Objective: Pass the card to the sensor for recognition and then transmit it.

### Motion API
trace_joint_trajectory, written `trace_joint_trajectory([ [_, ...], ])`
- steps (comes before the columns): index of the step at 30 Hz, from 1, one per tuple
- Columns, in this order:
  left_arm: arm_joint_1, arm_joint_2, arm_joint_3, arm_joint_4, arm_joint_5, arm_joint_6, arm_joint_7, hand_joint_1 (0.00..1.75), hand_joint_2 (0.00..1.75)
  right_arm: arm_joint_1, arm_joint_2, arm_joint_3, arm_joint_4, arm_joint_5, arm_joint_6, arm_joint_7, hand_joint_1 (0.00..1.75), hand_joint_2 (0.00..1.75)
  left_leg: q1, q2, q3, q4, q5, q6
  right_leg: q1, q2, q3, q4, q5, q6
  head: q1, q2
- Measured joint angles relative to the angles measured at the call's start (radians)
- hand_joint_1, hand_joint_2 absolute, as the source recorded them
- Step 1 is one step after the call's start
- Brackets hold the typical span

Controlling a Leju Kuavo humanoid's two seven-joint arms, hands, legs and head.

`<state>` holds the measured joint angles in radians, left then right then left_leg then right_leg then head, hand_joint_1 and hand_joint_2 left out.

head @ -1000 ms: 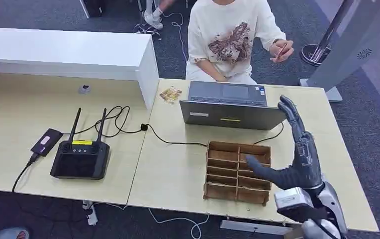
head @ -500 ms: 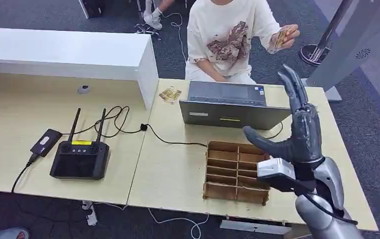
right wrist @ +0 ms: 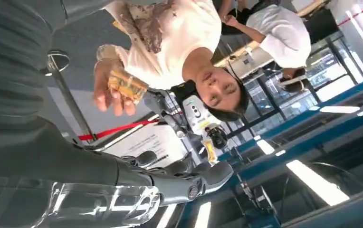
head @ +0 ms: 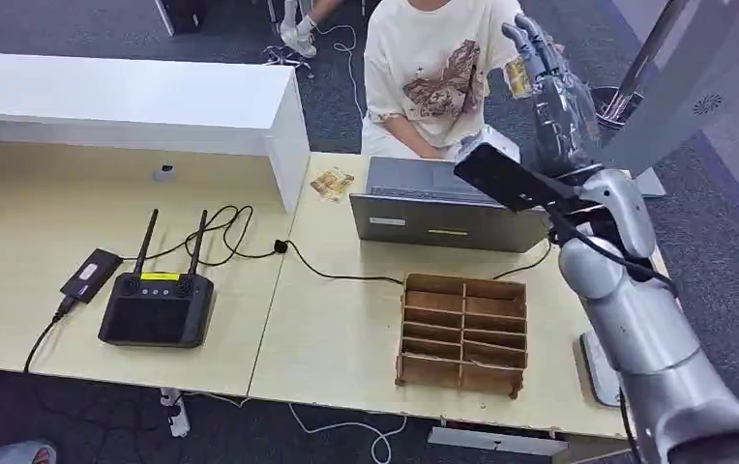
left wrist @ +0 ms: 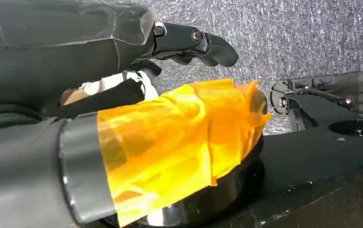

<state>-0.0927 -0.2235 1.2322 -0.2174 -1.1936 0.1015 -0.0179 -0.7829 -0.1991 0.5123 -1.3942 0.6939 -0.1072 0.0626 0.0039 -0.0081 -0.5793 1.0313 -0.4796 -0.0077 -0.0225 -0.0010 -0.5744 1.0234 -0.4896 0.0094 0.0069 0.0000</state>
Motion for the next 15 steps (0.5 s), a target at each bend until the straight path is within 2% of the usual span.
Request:
trace_joint_trajectory([
  [8,-0.002,0.000,-0.015,0.000,-0.009,-0.003,0.000,0.00,0.00,-0.125,0.050,0.016,0.197,-0.011,0.040,0.062,0.00,1.75,0.000,-0.001,0.000,0.000,0.000,0.000,0.000,0.000,0.000,0.000,0.000,0.000,0.000,0.000],
  [15,-0.002,0.000,-0.020,0.000,-0.008,-0.003,0.000,0.00,0.00,-0.170,0.078,0.016,0.312,-0.013,0.039,0.066,0.00,1.75,0.000,-0.001,0.000,0.000,0.000,0.000,0.000,0.000,0.000,0.000,0.000,0.000,0.000,0.000],
])
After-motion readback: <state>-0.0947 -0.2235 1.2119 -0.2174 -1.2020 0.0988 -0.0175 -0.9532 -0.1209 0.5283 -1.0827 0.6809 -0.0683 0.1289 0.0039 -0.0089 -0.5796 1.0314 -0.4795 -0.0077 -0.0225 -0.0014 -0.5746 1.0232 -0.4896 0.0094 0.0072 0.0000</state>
